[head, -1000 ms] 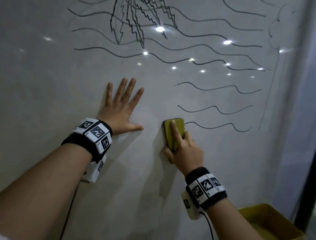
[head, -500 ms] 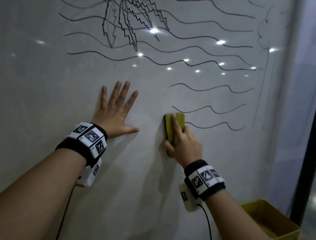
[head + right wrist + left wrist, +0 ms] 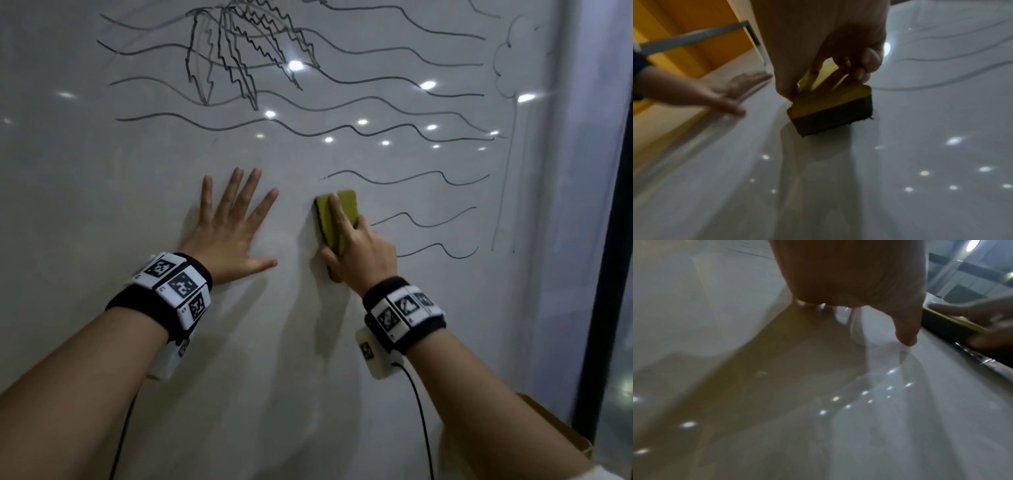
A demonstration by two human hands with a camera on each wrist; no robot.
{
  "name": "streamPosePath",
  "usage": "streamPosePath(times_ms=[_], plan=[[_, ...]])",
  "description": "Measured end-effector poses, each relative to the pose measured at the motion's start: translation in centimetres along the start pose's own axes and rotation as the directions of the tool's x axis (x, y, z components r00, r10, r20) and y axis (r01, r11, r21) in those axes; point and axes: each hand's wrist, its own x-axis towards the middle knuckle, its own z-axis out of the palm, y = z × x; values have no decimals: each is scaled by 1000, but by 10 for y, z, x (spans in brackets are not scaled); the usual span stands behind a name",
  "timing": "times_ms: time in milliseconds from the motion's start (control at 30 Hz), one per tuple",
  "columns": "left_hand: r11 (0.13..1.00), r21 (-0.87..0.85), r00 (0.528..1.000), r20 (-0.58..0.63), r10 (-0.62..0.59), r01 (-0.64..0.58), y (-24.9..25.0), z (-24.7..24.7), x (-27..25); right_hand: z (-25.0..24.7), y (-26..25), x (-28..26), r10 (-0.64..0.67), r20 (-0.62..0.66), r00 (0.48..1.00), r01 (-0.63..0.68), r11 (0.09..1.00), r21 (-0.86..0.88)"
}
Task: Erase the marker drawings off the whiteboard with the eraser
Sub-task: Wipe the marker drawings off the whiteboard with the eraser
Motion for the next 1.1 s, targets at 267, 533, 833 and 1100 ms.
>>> streamPosePath(times_ms=[267,533,833,1100], plan=[[997,-14,993,97,-74,76,14,4,10,35,-1,-22,-41,-242,969,23,997,-75],[996,-33,991,100,-85,89,17,3,10,8,-15,29,36,-317,948,-24,999,42],[996,-41,997,43,-72,73,15,6,9,35,-9,-7,55,-329,943,-41,998,50],[995,-27,991,101,-90,93,17,5,12,2,-8,34,114,-159,981,-103,992,72]])
